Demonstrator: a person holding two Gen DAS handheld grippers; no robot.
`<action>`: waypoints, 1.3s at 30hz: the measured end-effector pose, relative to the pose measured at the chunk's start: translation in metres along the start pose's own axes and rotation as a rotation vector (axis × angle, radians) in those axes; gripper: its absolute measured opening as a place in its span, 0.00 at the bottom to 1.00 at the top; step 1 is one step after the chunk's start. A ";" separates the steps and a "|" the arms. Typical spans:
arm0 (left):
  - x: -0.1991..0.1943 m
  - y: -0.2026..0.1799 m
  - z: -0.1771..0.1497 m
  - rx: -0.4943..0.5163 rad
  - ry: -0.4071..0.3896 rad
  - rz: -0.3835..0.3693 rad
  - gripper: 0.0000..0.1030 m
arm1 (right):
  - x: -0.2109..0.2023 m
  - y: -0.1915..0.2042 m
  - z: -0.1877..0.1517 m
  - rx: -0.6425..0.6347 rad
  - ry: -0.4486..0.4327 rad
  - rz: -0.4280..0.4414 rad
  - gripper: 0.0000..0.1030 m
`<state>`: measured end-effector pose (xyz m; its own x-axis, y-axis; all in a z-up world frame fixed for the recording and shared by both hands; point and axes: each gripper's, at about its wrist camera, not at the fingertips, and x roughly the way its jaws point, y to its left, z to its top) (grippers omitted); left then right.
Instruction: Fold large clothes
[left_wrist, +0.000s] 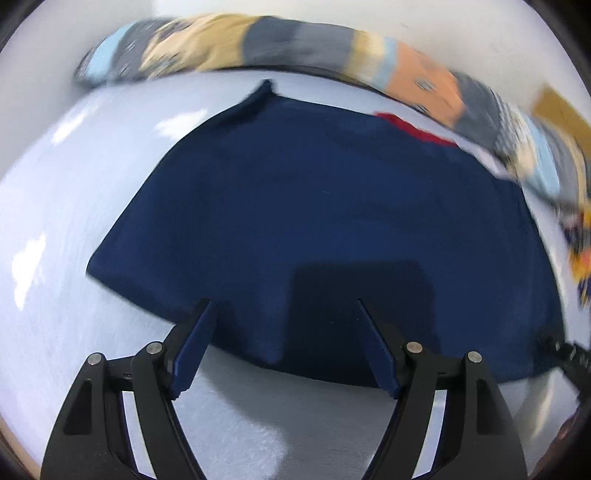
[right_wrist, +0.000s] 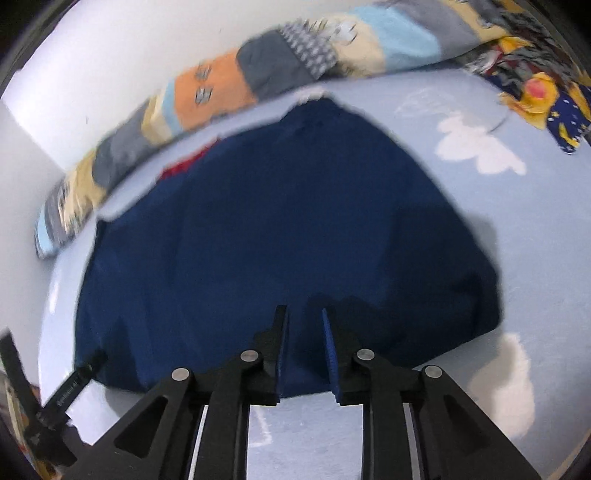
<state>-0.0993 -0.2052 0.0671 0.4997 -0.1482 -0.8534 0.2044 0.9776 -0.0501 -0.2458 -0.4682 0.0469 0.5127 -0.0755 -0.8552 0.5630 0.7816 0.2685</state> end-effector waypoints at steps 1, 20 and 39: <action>0.005 -0.005 -0.002 0.040 0.012 0.006 0.74 | 0.008 0.001 -0.005 -0.006 0.029 -0.010 0.21; -0.004 -0.014 -0.010 0.161 -0.085 0.018 0.74 | 0.026 0.041 -0.008 -0.159 0.060 -0.007 0.30; -0.014 -0.029 -0.012 0.263 -0.164 0.057 0.74 | 0.019 0.084 -0.020 -0.345 0.005 0.005 0.33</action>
<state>-0.1228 -0.2297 0.0745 0.6418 -0.1370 -0.7545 0.3717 0.9162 0.1498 -0.2020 -0.3913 0.0444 0.5112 -0.0685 -0.8568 0.3075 0.9454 0.1078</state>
